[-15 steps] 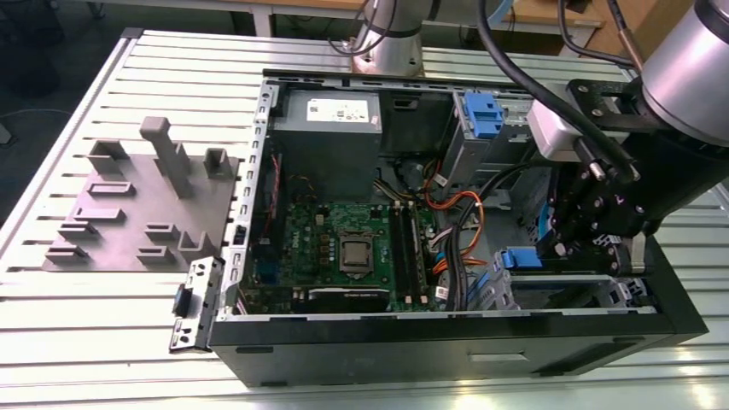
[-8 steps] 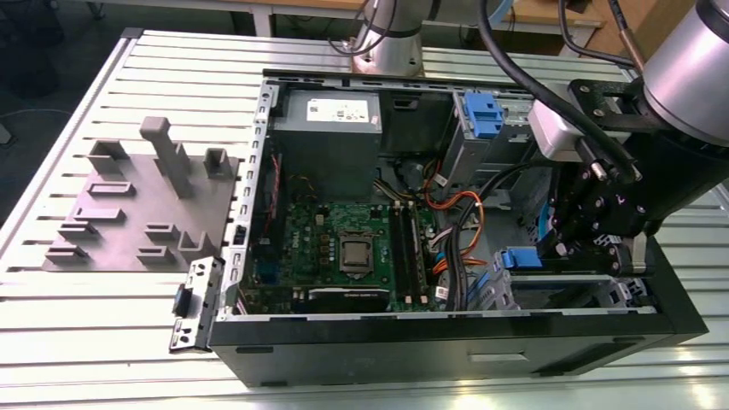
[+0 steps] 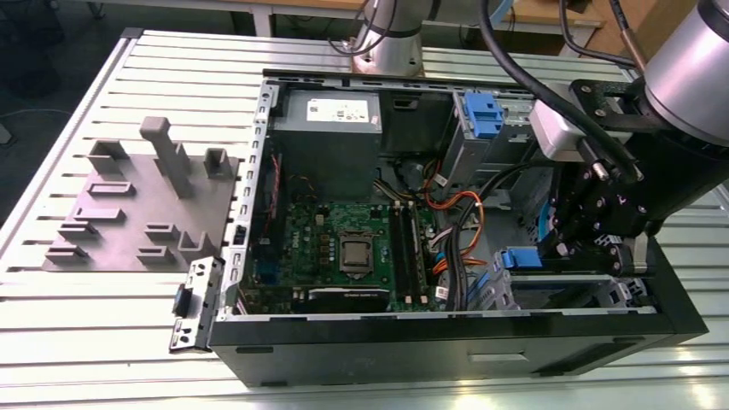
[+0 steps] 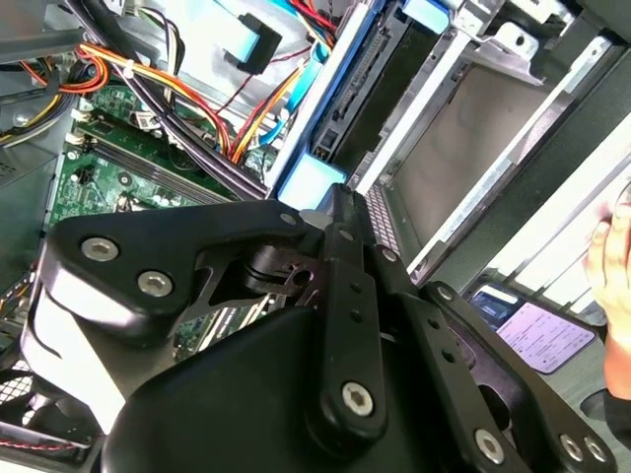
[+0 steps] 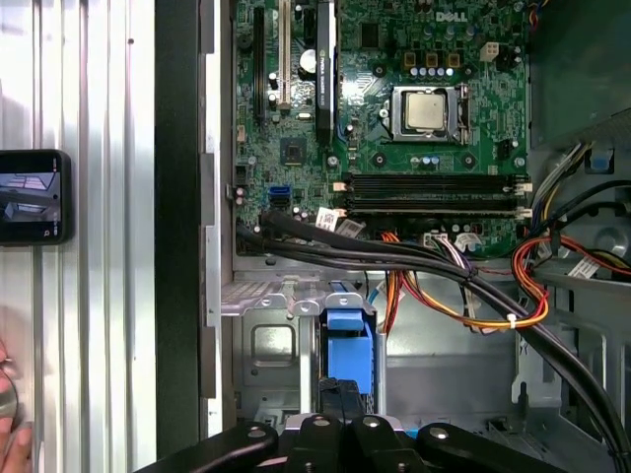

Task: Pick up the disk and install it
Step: 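Insert the first disk wire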

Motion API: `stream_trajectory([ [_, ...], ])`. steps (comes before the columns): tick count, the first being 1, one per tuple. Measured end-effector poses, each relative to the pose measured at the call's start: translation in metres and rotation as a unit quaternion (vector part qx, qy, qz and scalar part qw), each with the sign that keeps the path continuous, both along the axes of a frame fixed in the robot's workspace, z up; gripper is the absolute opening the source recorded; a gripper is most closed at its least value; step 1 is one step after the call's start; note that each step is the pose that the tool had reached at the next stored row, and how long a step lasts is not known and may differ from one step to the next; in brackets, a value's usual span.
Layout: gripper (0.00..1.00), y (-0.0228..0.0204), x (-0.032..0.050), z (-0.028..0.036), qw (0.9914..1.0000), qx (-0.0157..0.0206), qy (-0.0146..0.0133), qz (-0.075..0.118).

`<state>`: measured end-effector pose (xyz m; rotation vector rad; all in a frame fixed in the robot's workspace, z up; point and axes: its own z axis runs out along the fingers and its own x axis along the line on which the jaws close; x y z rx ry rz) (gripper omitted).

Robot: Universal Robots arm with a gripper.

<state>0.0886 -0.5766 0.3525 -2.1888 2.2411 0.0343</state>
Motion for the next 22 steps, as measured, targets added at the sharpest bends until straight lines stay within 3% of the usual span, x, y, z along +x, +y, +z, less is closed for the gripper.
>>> stream_trajectory([
  [7,0.11,0.0002,0.0219,0.0003,0.99999,0.0003,0.0041,0.000],
  [12,0.11,0.0019,0.0238,0.0060,0.99999,0.0003,0.0046,0.000],
  [22,0.11,0.0036,0.0240,0.0066,0.99999,-0.0002,0.0046,0.000],
])
